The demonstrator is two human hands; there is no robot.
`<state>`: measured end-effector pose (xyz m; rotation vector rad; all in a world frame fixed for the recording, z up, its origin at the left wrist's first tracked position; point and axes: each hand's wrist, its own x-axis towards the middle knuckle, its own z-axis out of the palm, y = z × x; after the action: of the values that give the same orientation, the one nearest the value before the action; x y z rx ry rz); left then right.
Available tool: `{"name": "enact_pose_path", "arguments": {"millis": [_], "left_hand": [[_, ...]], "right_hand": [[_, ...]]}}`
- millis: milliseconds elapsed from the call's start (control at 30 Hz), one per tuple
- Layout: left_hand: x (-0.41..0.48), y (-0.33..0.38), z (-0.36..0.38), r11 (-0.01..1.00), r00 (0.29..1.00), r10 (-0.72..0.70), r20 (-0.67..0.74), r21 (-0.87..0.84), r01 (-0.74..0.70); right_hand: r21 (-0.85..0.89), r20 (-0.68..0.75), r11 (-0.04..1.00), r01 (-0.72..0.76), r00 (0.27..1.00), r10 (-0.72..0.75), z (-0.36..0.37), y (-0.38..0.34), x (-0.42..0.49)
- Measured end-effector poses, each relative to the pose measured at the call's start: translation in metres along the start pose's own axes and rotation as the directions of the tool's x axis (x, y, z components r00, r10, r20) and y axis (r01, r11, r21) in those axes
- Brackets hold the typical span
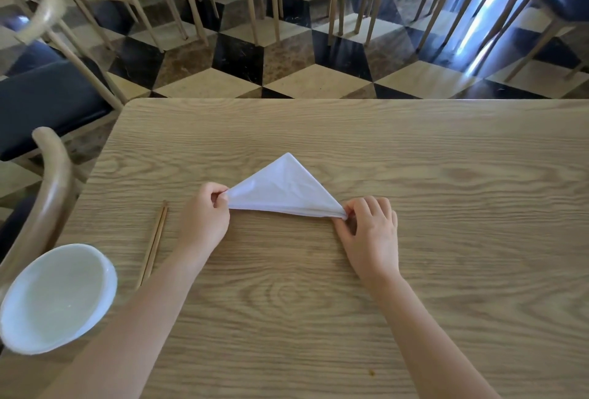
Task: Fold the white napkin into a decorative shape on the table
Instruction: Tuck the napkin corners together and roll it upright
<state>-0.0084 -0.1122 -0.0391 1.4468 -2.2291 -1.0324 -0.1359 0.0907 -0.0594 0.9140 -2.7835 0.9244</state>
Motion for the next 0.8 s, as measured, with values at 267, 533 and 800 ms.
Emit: {"name": "enact_pose_path", "arguments": {"millis": [267,533,800], "left_hand": [[-0.013,0.004,0.000,0.998,0.998,0.037,-0.044,0.049,-0.035],[0.000,0.055,0.042,0.747,0.813,0.575,0.094,0.345,-0.569],[0.009,0.030,0.070,0.595,0.798,0.517,0.311,0.540,-0.596]], "right_hand": [[-0.033,0.044,0.998,0.060,0.997,-0.059,-0.009,0.004,0.010],[-0.101,0.089,0.990,0.099,0.992,-0.090,-0.009,0.000,0.008],[-0.016,0.321,0.981,0.195,0.930,-0.179,-0.019,-0.035,0.040]]}}
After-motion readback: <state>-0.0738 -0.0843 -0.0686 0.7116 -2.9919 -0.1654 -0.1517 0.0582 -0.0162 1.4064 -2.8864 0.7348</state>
